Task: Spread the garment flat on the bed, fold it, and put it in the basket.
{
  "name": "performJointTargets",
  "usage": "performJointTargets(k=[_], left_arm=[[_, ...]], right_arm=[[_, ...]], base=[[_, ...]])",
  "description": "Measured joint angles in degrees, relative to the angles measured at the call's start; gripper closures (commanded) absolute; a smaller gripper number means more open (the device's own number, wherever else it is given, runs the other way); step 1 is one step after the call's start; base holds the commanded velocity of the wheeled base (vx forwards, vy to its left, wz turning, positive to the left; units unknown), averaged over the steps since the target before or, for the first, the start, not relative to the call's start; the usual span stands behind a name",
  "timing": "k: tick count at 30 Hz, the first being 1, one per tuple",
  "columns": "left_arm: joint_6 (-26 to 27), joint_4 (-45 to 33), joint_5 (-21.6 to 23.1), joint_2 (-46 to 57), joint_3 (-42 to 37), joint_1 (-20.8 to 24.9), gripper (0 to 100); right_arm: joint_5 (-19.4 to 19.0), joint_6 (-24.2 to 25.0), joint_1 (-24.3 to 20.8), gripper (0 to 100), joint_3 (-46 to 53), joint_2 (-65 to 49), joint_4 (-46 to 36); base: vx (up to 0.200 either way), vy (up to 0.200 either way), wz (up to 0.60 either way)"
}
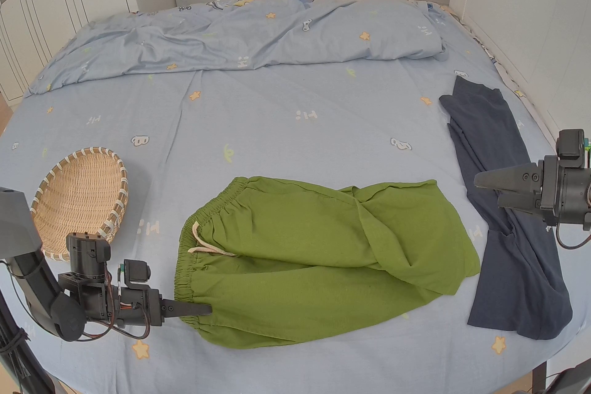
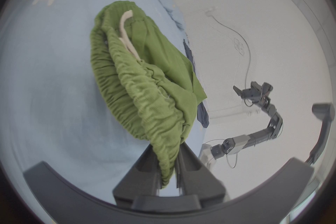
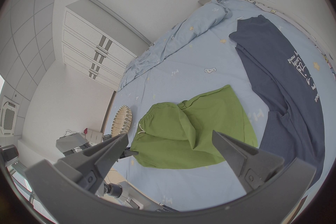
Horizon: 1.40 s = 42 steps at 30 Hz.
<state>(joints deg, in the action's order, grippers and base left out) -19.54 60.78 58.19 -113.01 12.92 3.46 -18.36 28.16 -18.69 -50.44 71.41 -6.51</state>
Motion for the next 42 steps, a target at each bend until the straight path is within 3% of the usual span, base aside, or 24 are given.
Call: performJointTargets(k=[6, 11, 19, 23, 26, 31, 41, 42], left_arm=[[-2.0, -17.3, -0.2, 6.9, 1.8, -2.6, 100], [0.2, -30.9, -0.3, 11.4, 3.0, -5.8, 100], [16.2, -49.0, -0.7, 15.3, 4.2, -12.7, 100], [24.7, -55.8, -3.8, 15.8, 5.1, -16.9, 100], [26.5, -57.4, -5.1, 15.9, 5.5, -19.2, 100], [26.8, -57.9, -5.8, 15.9, 6.0, -20.3, 100], [26.8, -58.1, -8.1, 15.1, 6.1, -20.8, 100], [26.9, -58.1, -8.2, 15.0, 6.0, -20.8, 0]], right_arm=[[-0.1, -0.1, 0.4, 0, 0.7, 0.2, -0.4], [-0.1, -1.6, 1.9, 0, 2.8, 0.6, -0.5], [-0.3, -6.0, 5.4, 0, 10.3, 1.4, -0.3], [-0.7, -7.4, 6.1, 0, 14.6, 2.0, 0.0], [-3.2, -8.0, 6.6, 0, 17.5, 2.8, 0.4], [-10.5, -9.4, 8.7, 0, 21.4, 5.4, 3.7], [-12.1, -12.0, 10.4, 0, 24.7, 8.7, 6.0], [-12.1, -12.0, 10.4, 0, 24.8, 8.9, 5.9]], base=[[0.0, 0.0, 0.0], [0.0, 0.0, 0.0], [0.0, 0.0, 0.0], [0.0, 0.0, 0.0], [0.0, 0.0, 0.0], [0.0, 0.0, 0.0], [0.0, 0.0, 0.0], [0.0, 0.0, 0.0]])
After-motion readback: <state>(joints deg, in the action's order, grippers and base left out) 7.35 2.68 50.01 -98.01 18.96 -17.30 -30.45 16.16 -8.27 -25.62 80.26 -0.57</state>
